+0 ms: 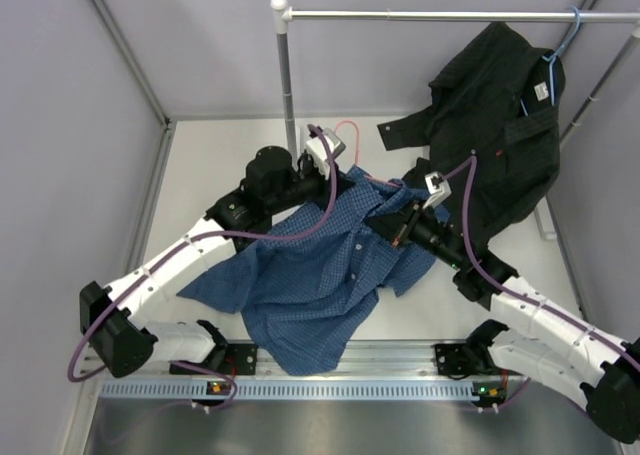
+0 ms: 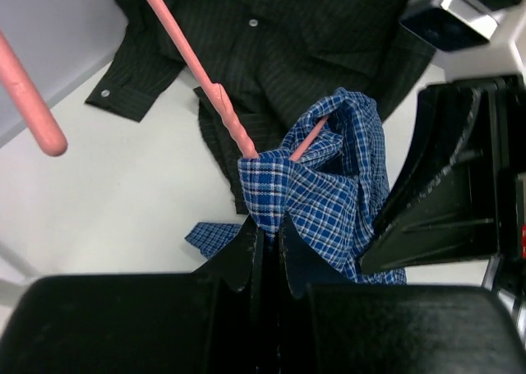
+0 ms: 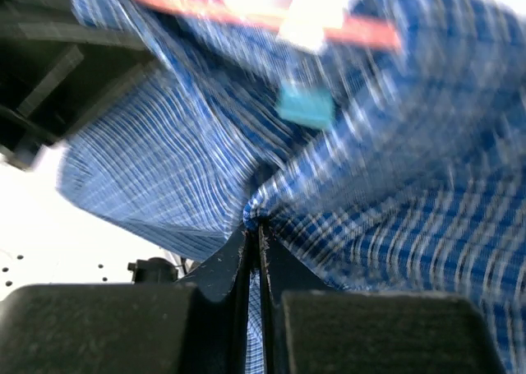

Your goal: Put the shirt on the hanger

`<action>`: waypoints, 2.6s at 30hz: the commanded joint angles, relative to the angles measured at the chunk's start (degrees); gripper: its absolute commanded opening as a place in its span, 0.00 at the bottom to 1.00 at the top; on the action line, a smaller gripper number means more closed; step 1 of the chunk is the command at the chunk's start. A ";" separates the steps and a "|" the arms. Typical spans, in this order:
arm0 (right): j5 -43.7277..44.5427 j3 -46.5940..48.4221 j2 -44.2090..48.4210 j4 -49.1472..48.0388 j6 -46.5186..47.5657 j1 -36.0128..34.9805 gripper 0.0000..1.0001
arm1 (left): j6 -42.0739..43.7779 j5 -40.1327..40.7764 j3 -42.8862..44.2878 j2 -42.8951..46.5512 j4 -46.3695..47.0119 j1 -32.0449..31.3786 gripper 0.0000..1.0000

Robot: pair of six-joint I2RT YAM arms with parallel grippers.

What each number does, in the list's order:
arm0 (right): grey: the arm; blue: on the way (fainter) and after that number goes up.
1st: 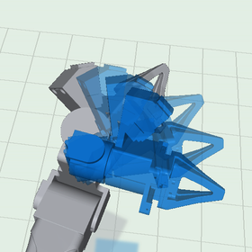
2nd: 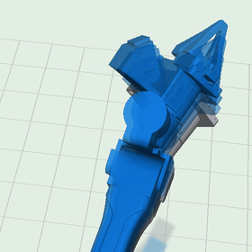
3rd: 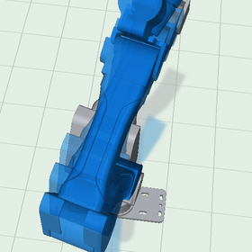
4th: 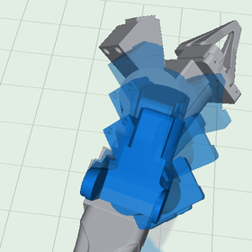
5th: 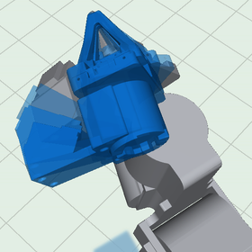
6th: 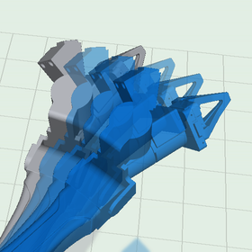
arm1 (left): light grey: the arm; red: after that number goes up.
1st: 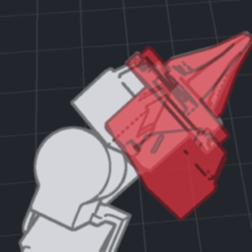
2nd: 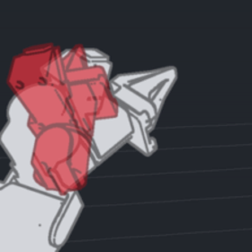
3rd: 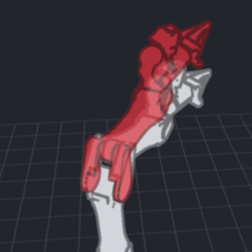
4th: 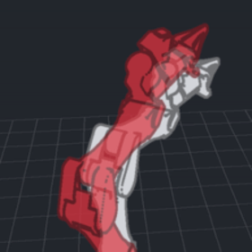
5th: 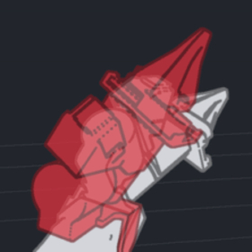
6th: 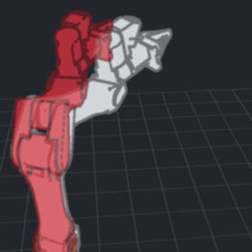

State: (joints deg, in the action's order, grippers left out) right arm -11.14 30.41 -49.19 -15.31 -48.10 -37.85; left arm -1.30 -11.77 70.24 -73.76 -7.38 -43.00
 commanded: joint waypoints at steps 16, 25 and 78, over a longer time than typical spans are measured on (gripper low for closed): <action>-4.06 7.01 22.81 30.06 23.56 -1.88 0.77 | 15.19 -5.10 -13.29 11.71 14.95 0.38 0.00; -9.84 28.19 6.32 34.12 40.32 -1.44 0.77 | 14.92 -24.17 -9.68 10.47 8.26 0.29 0.00; -0.73 40.60 10.61 37.55 47.13 -0.65 0.00 | -5.99 27.67 -39.12 31.75 17.83 0.29 0.40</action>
State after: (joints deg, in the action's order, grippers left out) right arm -10.81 66.87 -39.75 23.46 -1.69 -38.72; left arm -7.70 13.19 31.64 -40.49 2.17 -42.74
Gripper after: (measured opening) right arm 0.016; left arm 0.483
